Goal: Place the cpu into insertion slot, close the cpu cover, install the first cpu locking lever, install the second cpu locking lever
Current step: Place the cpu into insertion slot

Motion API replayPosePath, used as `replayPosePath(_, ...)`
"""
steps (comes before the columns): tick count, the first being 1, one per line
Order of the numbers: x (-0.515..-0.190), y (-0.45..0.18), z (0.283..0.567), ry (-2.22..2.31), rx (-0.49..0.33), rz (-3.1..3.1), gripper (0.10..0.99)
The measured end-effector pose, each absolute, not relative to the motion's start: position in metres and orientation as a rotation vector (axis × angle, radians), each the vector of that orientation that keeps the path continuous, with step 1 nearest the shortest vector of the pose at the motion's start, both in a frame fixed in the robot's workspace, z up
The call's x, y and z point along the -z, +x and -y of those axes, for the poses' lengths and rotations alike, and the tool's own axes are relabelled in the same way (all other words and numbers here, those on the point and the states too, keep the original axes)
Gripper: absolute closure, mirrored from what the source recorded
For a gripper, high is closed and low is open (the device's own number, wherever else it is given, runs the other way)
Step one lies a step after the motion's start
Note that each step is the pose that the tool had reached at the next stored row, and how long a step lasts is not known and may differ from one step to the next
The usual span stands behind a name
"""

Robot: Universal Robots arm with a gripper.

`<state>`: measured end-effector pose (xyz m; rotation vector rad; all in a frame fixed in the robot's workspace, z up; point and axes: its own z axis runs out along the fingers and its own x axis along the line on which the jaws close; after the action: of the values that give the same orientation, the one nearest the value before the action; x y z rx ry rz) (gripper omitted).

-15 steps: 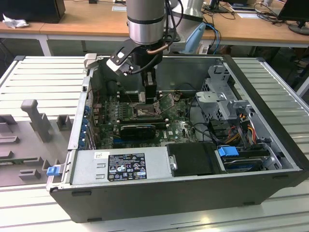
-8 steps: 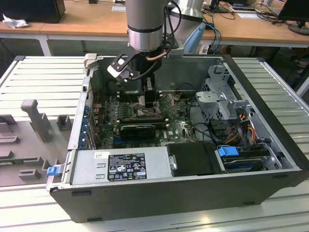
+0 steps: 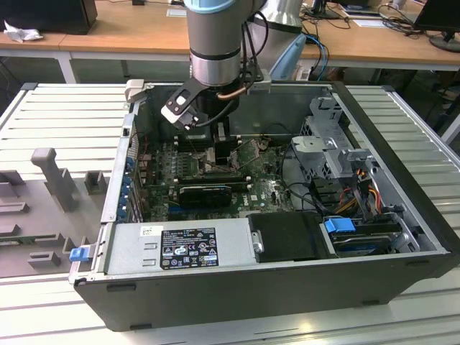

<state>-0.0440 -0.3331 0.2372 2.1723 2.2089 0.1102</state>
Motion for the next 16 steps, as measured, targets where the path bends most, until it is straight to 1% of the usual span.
replayPosePath(6, -0.221, -0.047, 0.321, 2.181, -0.108, -2.199, 0.557)
replayPosePath(16, -0.208, -0.043, 0.321, 2.204, -0.085, -2.195, 0.557)
